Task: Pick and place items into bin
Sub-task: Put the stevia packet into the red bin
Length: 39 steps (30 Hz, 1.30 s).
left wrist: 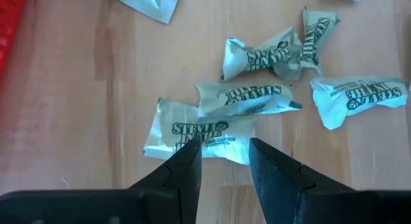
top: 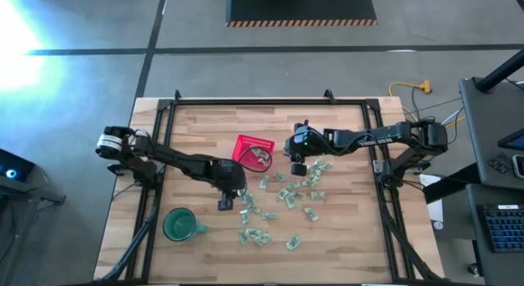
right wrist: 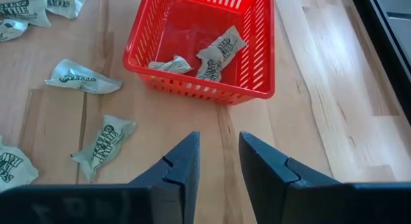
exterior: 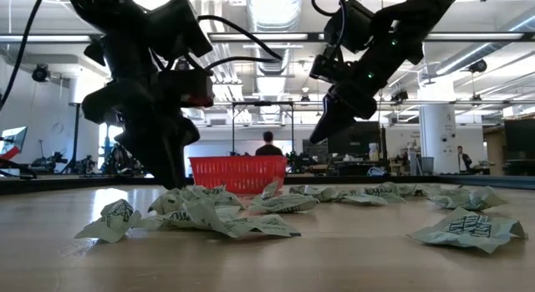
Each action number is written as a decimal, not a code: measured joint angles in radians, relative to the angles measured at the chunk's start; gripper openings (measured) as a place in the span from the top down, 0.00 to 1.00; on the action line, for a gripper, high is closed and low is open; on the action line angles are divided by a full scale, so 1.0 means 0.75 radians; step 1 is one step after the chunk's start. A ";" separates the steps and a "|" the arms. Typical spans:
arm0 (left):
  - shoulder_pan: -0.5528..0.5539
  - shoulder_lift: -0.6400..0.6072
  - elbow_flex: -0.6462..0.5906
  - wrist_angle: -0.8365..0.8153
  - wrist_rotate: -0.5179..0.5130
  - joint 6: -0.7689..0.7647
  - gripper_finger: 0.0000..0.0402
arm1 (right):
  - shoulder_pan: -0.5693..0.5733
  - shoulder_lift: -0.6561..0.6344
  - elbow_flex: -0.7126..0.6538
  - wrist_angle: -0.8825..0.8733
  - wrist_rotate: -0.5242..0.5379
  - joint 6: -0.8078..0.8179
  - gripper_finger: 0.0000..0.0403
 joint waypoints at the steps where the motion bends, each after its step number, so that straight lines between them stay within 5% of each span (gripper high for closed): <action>1: 0.000 0.000 0.000 0.003 0.001 0.000 0.72 | 0.000 0.000 0.000 -0.005 0.000 -0.001 0.76; 25: -0.008 0.136 0.006 0.093 0.049 0.044 0.72 | 0.000 -0.001 -0.001 -0.013 -0.003 0.006 0.79; 35: -0.008 0.099 0.003 0.063 -0.009 0.081 0.97 | 0.000 -0.001 -0.001 -0.013 -0.003 0.002 0.82; 39: -0.008 0.095 0.003 0.059 -0.011 0.081 0.98 | 0.000 -0.001 -0.001 -0.013 -0.003 0.002 0.81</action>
